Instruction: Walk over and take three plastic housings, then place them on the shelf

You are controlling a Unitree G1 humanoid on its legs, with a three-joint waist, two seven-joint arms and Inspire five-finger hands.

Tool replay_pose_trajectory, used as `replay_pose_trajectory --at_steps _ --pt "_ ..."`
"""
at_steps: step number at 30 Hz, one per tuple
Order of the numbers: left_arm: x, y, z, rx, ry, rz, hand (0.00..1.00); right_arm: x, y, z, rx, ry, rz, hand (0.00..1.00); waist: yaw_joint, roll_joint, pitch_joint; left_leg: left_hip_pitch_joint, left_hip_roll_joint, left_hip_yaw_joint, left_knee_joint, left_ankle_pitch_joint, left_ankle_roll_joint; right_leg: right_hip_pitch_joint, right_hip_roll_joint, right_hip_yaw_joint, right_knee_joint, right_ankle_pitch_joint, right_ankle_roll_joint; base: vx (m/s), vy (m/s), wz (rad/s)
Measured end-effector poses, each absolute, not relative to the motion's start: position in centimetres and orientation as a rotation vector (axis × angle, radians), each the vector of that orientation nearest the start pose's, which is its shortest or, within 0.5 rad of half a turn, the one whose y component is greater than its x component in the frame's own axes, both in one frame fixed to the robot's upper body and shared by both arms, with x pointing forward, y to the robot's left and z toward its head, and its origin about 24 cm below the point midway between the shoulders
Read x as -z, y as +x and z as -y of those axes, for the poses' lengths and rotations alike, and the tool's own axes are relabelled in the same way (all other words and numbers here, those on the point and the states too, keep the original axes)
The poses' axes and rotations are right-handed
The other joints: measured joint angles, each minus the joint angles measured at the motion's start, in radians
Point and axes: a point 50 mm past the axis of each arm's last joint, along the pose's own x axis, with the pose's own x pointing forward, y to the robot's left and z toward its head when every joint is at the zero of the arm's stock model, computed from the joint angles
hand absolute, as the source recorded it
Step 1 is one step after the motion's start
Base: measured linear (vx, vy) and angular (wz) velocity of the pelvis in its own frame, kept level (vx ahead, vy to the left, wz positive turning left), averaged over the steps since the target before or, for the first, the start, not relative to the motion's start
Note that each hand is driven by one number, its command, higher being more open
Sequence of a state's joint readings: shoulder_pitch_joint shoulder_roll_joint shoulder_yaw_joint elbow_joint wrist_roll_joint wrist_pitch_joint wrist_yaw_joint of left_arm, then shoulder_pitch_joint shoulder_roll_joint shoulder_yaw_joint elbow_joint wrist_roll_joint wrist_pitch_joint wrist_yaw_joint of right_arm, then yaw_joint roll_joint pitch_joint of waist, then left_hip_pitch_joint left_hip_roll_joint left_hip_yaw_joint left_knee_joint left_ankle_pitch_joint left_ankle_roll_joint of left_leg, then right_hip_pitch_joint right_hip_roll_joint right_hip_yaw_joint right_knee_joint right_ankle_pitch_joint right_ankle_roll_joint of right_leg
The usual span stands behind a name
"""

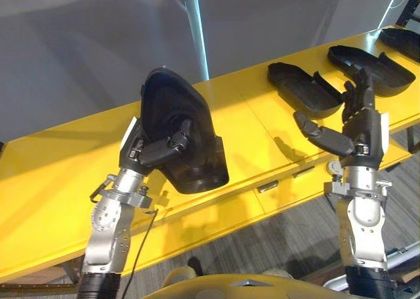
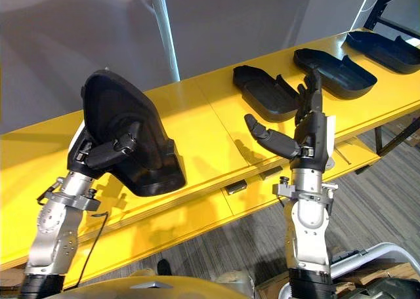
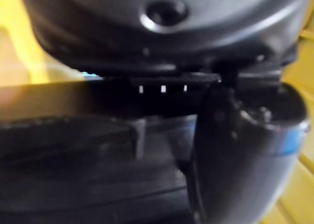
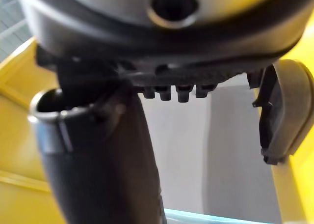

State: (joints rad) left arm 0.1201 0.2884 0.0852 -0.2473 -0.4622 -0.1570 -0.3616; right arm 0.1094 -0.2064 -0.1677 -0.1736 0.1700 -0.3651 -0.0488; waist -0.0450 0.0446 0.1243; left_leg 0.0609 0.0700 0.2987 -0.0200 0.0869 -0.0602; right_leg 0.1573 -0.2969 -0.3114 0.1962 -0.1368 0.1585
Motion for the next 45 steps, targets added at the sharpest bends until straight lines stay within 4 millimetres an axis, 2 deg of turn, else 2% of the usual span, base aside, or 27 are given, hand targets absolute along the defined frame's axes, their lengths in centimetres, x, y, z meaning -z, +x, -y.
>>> replay_pose_trajectory --at_steps 6,9,16,19,27,30,34,35,40,42,45 --pt "-11.1 24.0 -19.7 0.367 -0.092 0.282 0.0 -9.5 22.3 20.1 0.071 -0.047 0.409 1.0 0.0 -0.004 -0.004 0.021 -0.011 0.037 -0.058 0.016 0.011 0.001 0.002 0.002 -0.045 0.056 0.013 0.04 0.078 -0.11" --pt "-11.2 26.3 -19.7 0.386 -0.148 0.234 0.0 -9.1 22.4 19.0 0.013 -0.035 0.371 1.0 -0.014 -0.004 -0.004 0.024 -0.01 0.055 -0.063 0.02 0.013 -0.004 0.004 0.017 -0.059 0.071 0.013 -0.03 0.046 -0.19" --pt "-10.4 30.7 -21.1 0.271 -0.302 0.071 0.0 -8.4 22.1 17.4 -0.115 -0.031 0.309 1.0 -0.047 -0.005 -0.006 0.023 -0.002 0.108 -0.069 0.019 0.011 -0.027 0.01 0.05 -0.079 0.078 0.02 -0.07 0.03 -0.22" --pt "-10.2 32.2 -21.5 0.211 -0.334 0.007 0.0 -7.9 22.0 16.5 -0.195 -0.023 0.264 1.0 -0.065 -0.003 -0.01 0.011 0.022 0.136 -0.069 0.027 0.007 -0.042 0.033 0.056 -0.098 0.091 0.006 -0.09 -0.001 -0.17" --pt "-9.1 33.5 -22.3 0.073 -0.365 -0.075 0.0 -6.8 21.4 15.7 -0.25 -0.011 0.198 1.0 -0.093 0.007 -0.029 -0.029 0.055 0.146 -0.069 0.067 -0.002 -0.09 0.074 0.072 -0.109 0.109 -0.012 -0.03 -0.004 -0.06" --pt "-8.2 34.0 -22.6 0.01 -0.364 -0.135 0.0 -6.7 21.4 15.7 -0.249 -0.004 0.187 1.0 -0.098 0.009 -0.03 -0.042 0.058 0.147 -0.069 0.077 0.002 -0.106 0.078 0.077 -0.109 0.115 -0.014 0.0 0.0 0.0" --pt "-6.0 33.8 -23.3 -0.116 -0.29 -0.258 0.0 -6.6 21.3 15.4 -0.26 0.004 0.182 1.0 -0.101 0.009 -0.03 -0.046 0.065 0.157 -0.069 0.085 0.002 -0.119 0.086 0.093 -0.11 0.123 -0.016 -0.03 0.014 -0.09" --pt "-5.7 33.8 -23.5 -0.132 -0.292 -0.28 1.0 -6.6 21.3 15.4 -0.262 0.011 0.18 1.0 -0.102 0.009 -0.03 -0.048 0.066 0.158 -0.069 0.087 0.002 -0.122 0.088 0.096 -0.11 0.125 -0.016 -0.03 0.009 -0.06" --pt "-6.6 35.0 -23.3 -0.138 -0.208 -0.313 1.0 -6.2 21.2 14.7 -0.286 0.021 0.154 1.0 -0.104 0.009 -0.03 -0.051 0.068 0.159 -0.069 0.092 0.006 -0.126 0.089 0.098 -0.111 0.126 -0.02 -0.03 0.014 -0.01" --pt "-6.1 35.0 -23.7 -0.161 -0.083 -0.359 1.0 -6.0 21.1 14.3 -0.304 0.028 0.144 1.0 -0.118 0.01 -0.029 -0.051 0.068 0.162 -0.069 0.093 0.007 -0.127 0.089 0.1 -0.111 0.128 -0.021 -0.02 0.007 -0.01" --pt "-6.1 35.1 -24.2 -0.197 -0.041 -0.373 1.0 -5.8 21.0 14.3 -0.306 0.047 0.128 1.0 -0.122 0.01 -0.029 -0.051 0.076 0.166 -0.07 0.091 0.001 -0.132 0.091 0.11 -0.111 0.129 -0.022 -0.02 0.006 -0.06"
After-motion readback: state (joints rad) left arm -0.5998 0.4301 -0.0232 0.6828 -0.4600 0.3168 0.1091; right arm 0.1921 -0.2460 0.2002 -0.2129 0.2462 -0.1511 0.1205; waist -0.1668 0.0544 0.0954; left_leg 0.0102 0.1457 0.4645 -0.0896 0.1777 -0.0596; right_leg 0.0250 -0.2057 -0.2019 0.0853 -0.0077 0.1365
